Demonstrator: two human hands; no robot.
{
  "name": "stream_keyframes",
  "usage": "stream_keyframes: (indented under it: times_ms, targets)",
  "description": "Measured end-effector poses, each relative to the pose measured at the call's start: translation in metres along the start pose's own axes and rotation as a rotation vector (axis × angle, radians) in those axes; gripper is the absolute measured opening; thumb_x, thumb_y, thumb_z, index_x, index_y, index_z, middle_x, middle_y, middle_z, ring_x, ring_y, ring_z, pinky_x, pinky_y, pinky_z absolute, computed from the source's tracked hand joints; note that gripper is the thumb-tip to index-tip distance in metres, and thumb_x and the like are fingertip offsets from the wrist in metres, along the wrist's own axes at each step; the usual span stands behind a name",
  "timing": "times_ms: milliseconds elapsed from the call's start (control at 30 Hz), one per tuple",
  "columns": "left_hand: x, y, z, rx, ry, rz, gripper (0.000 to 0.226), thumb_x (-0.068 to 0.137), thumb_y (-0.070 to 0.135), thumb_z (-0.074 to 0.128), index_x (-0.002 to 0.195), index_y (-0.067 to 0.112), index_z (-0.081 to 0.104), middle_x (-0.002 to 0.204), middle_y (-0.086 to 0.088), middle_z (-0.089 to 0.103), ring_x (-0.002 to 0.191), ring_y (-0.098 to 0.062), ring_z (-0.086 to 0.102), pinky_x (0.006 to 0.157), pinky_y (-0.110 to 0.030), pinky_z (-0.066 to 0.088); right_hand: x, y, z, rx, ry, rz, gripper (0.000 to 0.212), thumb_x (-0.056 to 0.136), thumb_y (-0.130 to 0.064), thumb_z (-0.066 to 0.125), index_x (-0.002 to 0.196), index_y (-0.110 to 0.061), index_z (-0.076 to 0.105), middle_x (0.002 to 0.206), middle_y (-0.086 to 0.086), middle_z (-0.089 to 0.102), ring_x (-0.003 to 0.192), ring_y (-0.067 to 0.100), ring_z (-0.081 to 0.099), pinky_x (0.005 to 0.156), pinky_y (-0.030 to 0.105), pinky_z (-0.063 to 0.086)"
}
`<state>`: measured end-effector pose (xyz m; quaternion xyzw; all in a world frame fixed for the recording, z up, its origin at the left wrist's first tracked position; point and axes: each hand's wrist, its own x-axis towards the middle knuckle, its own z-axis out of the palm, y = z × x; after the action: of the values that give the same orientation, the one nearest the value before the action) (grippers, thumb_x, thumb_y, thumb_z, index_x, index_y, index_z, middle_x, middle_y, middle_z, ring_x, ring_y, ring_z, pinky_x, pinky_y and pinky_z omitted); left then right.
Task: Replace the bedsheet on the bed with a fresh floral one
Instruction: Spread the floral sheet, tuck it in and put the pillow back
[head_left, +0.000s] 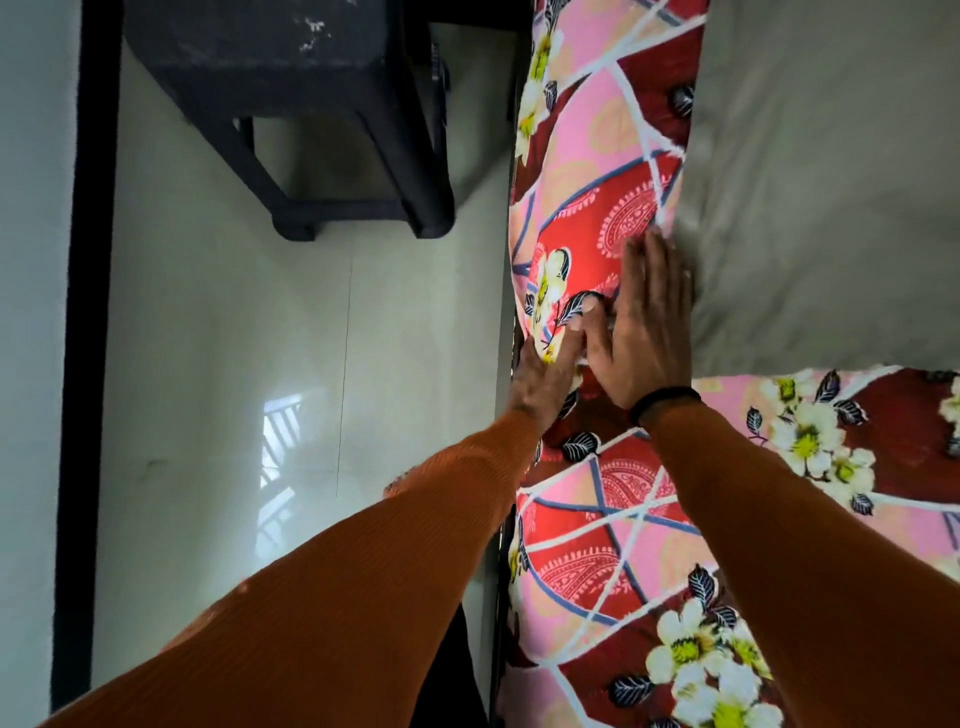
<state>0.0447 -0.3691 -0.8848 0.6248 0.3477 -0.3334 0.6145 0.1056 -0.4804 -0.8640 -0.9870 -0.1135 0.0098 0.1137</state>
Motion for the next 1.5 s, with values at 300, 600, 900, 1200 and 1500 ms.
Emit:
stream_keyframes:
  times_ms: [300,600,900,1200,1500]
  targets:
    - [0.005,0.038,-0.01,-0.026,0.035,-0.225,0.155,0.032,0.115,0.028,0.154,0.02,0.039,0.148,-0.014,0.052,0.129,-0.035,0.055,0.112,-0.057,0.04,0.008,0.01,-0.014,0.086,0.026,-0.025,0.067,0.101,-0.045,0.049,0.154,-0.006,0.037,0.164,0.017,0.029,0.155,0.03,0.019,0.124,0.053,0.018]
    - [0.025,0.033,-0.016,-0.247,-0.113,-0.205,0.119,0.047,0.11,0.04,0.127,0.027,0.068,0.11,-0.014,0.076,0.1,-0.035,0.074,0.103,-0.051,0.051,0.008,0.017,-0.011,0.017,-0.024,-0.054,0.069,0.101,-0.052,0.04,0.156,-0.011,0.034,0.166,0.012,0.024,0.156,0.028,0.014,0.124,0.056,0.014]
    - [0.061,0.014,-0.007,-0.433,-0.164,-0.144,0.102,0.062,0.103,0.044,0.124,0.027,0.072,0.118,-0.016,0.074,0.11,-0.038,0.071,0.105,-0.053,0.05,0.017,0.022,-0.004,-0.09,0.022,-0.134,0.065,0.102,-0.049,0.044,0.156,-0.014,0.035,0.167,0.012,0.023,0.157,0.028,0.013,0.125,0.057,0.009]
    - [0.044,0.049,-0.035,0.267,0.066,-0.202,0.054,0.11,0.034,0.039,0.153,0.003,0.033,0.139,-0.027,0.055,0.126,-0.041,0.057,0.105,-0.045,0.046,0.027,0.022,-0.007,-0.011,-0.156,-0.09,0.079,0.095,-0.063,0.045,0.159,-0.019,0.029,0.169,0.006,0.018,0.157,0.025,0.009,0.125,0.051,0.012]
    - [0.044,0.151,-0.035,0.056,0.225,0.186,0.069,0.103,0.064,0.022,0.15,0.019,0.046,0.148,-0.012,0.054,0.129,-0.028,0.055,0.106,-0.03,0.044,0.109,0.017,-0.037,0.076,-0.01,-0.101,0.048,0.099,-0.043,0.048,0.132,-0.01,0.059,0.144,0.015,0.052,0.129,0.038,0.049,0.109,0.053,0.036]
